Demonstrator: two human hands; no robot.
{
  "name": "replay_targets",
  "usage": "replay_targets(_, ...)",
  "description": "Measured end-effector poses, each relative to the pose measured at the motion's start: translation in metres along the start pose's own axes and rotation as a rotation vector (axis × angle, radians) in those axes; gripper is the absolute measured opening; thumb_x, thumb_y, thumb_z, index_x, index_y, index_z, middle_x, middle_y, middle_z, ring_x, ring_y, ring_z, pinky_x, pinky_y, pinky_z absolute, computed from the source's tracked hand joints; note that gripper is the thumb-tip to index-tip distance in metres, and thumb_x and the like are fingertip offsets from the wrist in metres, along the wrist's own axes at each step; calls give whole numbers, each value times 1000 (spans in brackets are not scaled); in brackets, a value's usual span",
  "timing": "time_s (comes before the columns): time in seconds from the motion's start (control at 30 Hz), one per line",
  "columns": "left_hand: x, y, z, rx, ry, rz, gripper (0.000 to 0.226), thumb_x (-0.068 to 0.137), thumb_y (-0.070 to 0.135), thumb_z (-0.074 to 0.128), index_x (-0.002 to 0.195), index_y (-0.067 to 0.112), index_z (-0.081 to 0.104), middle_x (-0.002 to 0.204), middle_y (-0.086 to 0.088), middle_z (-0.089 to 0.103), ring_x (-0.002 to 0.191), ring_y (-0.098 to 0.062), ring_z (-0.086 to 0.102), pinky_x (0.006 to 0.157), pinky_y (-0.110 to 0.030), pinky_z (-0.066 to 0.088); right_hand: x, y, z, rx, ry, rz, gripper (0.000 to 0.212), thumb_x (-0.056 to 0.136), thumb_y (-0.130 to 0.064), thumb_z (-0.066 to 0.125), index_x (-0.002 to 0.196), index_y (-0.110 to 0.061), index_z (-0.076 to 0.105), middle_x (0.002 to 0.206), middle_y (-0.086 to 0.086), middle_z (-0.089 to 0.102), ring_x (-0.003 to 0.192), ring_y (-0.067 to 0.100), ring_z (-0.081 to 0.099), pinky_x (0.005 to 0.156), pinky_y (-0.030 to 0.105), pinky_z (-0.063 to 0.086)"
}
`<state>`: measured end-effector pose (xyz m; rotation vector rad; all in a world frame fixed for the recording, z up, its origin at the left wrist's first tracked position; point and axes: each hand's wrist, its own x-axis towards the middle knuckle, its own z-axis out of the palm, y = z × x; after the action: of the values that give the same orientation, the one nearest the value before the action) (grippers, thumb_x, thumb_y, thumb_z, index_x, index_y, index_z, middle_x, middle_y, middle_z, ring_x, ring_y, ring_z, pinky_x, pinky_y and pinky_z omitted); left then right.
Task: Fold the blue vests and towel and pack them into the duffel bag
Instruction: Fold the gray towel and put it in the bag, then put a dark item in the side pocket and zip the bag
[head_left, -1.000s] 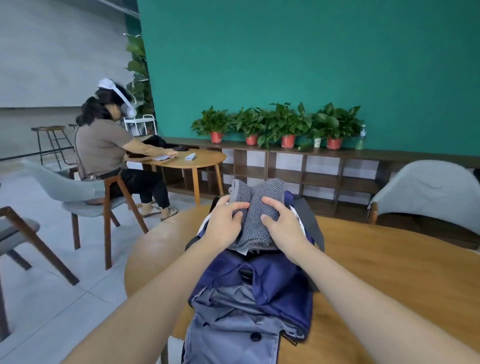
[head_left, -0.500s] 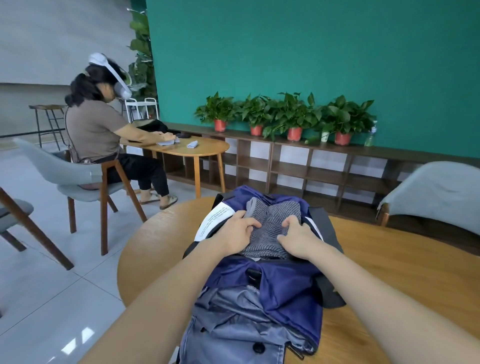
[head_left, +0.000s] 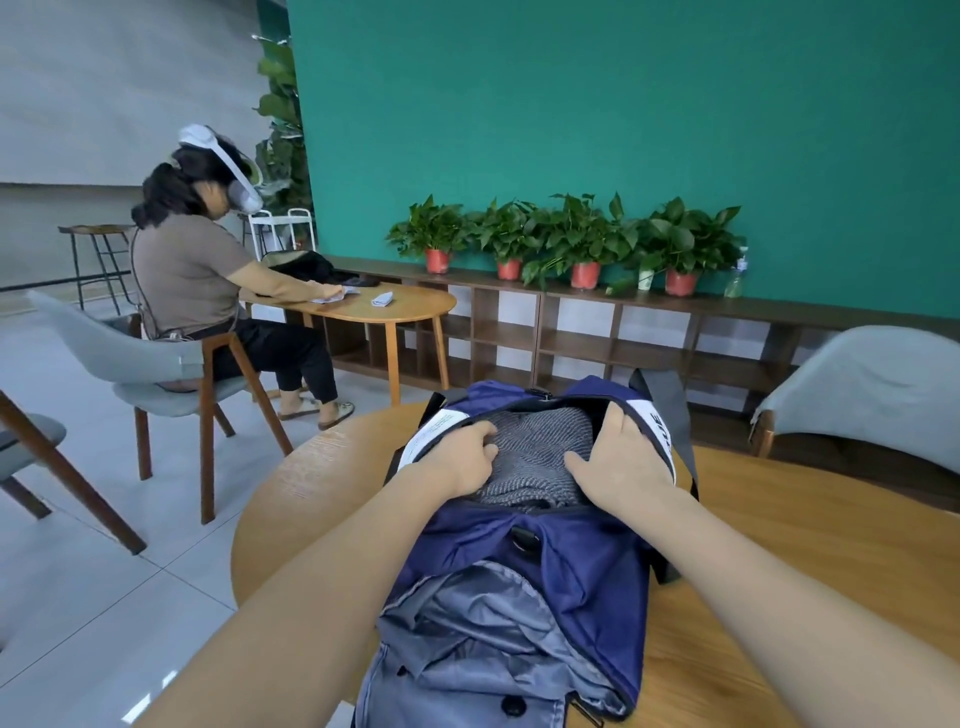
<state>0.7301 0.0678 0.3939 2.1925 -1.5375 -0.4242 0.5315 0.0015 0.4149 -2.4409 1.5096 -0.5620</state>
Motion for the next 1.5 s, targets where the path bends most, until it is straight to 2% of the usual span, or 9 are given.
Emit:
replay_targets(0.1, -6, 13, -15, 66, 36, 15, 60, 104, 46, 45, 156, 18, 32, 153, -8, 46, 138, -28, 44, 114, -38, 34, 0, 11, -9, 7, 34, -2, 83, 96, -47, 57, 156, -5, 16, 153, 16, 39, 135, 32, 46, 107, 40, 40)
replay_targets(0.4, -22, 132, -50, -269, 172, -92, 51, 99, 46, 56, 127, 3, 60, 117, -5, 61, 103, -26, 56, 92, -33, 45, 15, 73, -101, -74, 162, -106, 63, 94, -45, 61, 139, -5, 41, 137, 16, 55, 117, 34, 58, 91, 38, 46)
replay_targets(0.6, -49, 208, 6, -536, 211, -179, 18, 98, 26, 57, 104, 10, 52, 81, 2, 53, 63, -11, 45, 50, -23, 37, 25, 126, -159, -177, 94, -214, 67, 92, -50, 60, 144, -13, 39, 142, 10, 53, 125, 29, 53, 101, 40, 45)
replay_targets(0.77, -65, 247, 74, -695, 205, -134, 17, 94, 18, 64, 100, 16, 48, 84, 10, 53, 87, -16, 59, 77, -23, 40, 15, 166, -169, -146, 11, -195, 73, 92, -50, 62, 146, -8, 39, 146, 11, 52, 132, 29, 49, 109, 41, 40)
replay_targets(0.9, -63, 251, 109, -675, 190, -113, 67, 91, 24, 70, 147, 11, 35, 136, 0, 57, 123, -26, 56, 99, -32, 47, -3, 203, -156, -138, -3, -203, 71, 88, -59, 59, 144, -18, 42, 144, 2, 53, 129, 23, 51, 106, 39, 42)
replay_targets(1.0, -68, 256, 122, -619, 205, -71, 84, 90, 25, 72, 156, 14, 21, 144, -7, 50, 128, -26, 52, 92, -27, 42, -14, 223, -149, -107, -8, -239, 79, 81, -72, 51, 146, -28, 41, 147, -6, 51, 133, 17, 49, 109, 39, 42)
replay_targets(1.1, -78, 262, 129, -517, 223, 3, 92, 89, 30, 74, 159, 20, 15, 158, -12, 30, 141, -28, 37, 108, -35, 38, -34, 231, -146, -45, -2, -281, 83, 86, -68, 54, 154, -25, 33, 159, -6, 37, 144, 15, 37, 118, 37, 33)
replay_targets(1.3, -109, 281, 144, -441, 287, 177, 71, 93, 27, 70, 153, 18, 35, 151, -5, 37, 136, -20, 41, 108, -26, 34, -104, 260, -155, 78, 88, -316, 62, 93, -51, 62, 146, -23, 47, 151, -6, 46, 141, 11, 37, 113, 20, 26)
replay_targets(1.5, -172, 314, 207, -359, 385, 618, 39, 92, 8, 64, 130, 15, 56, 131, 2, 53, 118, 2, 44, 102, -11, 34, -200, 325, -153, 145, 159, -165, 49, 95, -42, 65, 138, -22, 55, 140, -6, 55, 131, 9, 45, 104, 14, 27)
